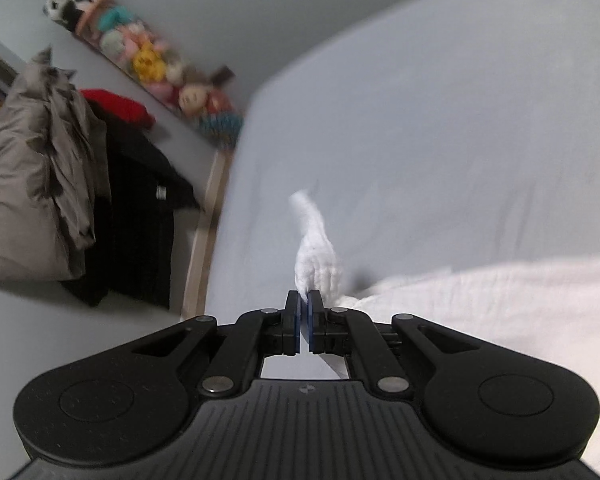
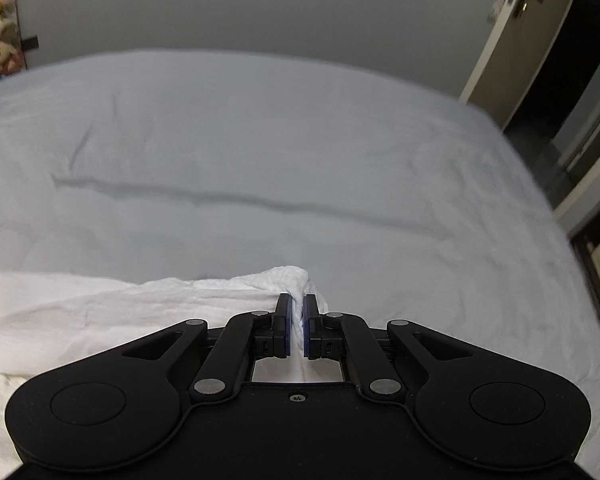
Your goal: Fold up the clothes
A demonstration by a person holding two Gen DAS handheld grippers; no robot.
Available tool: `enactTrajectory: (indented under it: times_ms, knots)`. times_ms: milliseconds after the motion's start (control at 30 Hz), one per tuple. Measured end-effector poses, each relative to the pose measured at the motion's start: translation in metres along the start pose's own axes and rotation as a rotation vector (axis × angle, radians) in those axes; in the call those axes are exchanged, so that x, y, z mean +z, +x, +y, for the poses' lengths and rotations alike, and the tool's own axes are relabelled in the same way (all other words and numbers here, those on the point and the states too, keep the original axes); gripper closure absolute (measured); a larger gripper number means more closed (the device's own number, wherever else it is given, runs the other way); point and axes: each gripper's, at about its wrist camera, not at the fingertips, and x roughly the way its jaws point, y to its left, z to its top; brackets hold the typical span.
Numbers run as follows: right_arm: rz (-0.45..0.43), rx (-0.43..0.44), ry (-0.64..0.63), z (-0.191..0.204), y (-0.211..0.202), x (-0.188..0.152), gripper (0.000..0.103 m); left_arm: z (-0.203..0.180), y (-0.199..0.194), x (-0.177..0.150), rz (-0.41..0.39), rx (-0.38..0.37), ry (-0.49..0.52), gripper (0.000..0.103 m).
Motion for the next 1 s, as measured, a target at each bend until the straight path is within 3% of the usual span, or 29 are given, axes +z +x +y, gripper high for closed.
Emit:
enactTrajectory:
  times_ms: [100,233,400,500,633,767,1000]
  knots:
    - [0.041,-0.008,0.010,0.006,0.018,-0.005,0.097,-0.001,0.011,-0.014,0.036,-0.010,0.002,0.100]
    - [-0.009,-0.020,0.005,0.012,0.009,-0.012,0.075,0.011,0.008,-0.020,0.020,-0.017,-0.012,0.094]
    - [-0.033,0.012,-0.045,0.019,-0.012,-0.014,0.075,0.023,-0.018,-0.025,-0.046,-0.021,-0.023,0.085]
    - [-0.014,0.030,-0.074,0.029,-0.016,-0.019,0.075,0.022,-0.045,-0.033,-0.139,-0.100,-0.022,0.083]
    - [0.030,0.089,-0.087,0.043,-0.017,-0.028,0.074,0.002,-0.067,-0.040,-0.174,-0.186,0.097,0.072]
    - [0.068,0.159,-0.150,0.070,-0.019,-0.047,0.064,-0.028,-0.079,-0.046,-0.136,-0.265,0.156,0.068]
    - [0.101,0.180,-0.156,0.095,-0.014,-0.066,0.064,-0.074,-0.075,-0.070,-0.076,-0.350,0.224,0.067]
